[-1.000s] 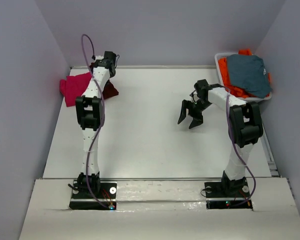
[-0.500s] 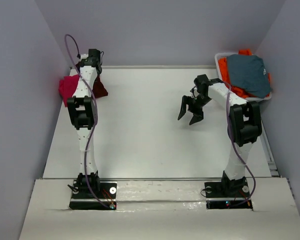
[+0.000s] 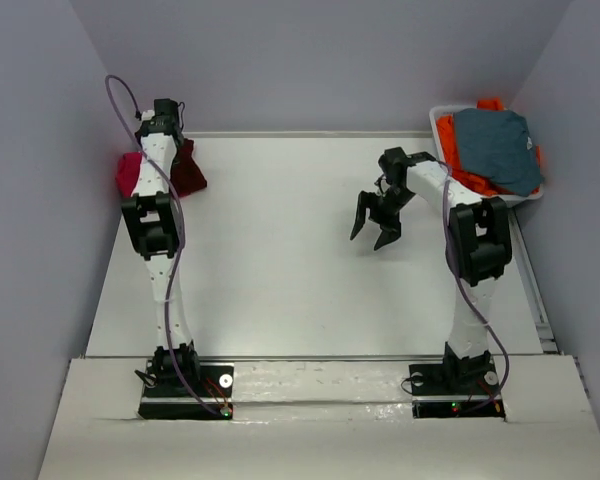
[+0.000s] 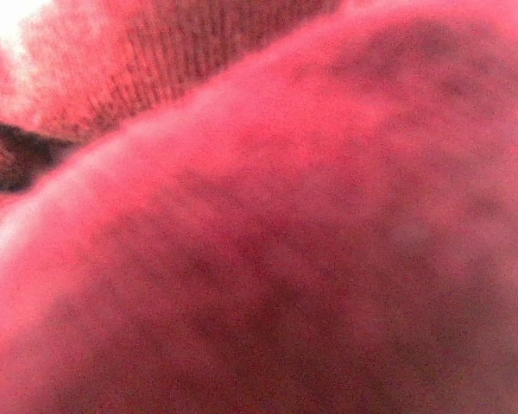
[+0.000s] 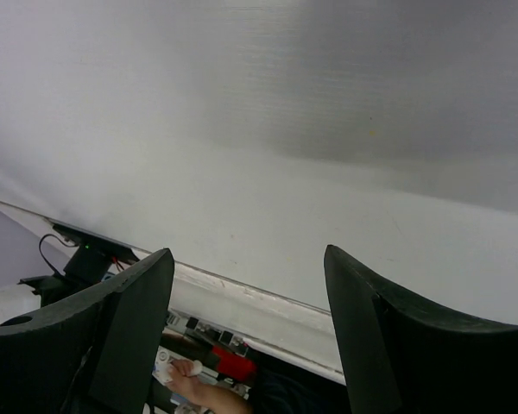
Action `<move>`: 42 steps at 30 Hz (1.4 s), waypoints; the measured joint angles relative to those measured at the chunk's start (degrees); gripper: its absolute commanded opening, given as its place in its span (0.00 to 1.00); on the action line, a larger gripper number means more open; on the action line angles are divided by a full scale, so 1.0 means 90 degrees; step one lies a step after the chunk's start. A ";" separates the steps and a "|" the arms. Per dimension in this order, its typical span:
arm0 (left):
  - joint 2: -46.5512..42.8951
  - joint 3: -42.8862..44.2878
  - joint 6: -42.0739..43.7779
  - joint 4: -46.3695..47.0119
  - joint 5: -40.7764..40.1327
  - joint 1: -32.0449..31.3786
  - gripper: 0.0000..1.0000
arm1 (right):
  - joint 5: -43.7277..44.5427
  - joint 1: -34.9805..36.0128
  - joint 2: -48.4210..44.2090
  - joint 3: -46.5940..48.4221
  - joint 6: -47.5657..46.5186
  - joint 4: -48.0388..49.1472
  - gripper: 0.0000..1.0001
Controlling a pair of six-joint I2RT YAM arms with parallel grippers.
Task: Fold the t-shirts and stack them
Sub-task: Neatly place the folded tshirt to the corner
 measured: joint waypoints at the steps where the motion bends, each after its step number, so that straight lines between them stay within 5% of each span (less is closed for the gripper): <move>1: 0.0000 0.0000 0.0000 0.0002 0.0029 0.0049 0.05 | 0.0000 0.0024 0.0051 0.0049 0.0005 0.0000 0.76; 40: 0.0000 0.0131 0.0051 0.0075 0.0427 0.0959 0.05 | 0.0046 0.0457 0.1132 0.1348 0.0141 -0.0593 0.76; 42: 0.0000 0.0131 0.0049 0.0073 0.0442 0.0996 0.12 | 0.0049 0.0461 0.1144 0.1360 0.0143 -0.0602 0.77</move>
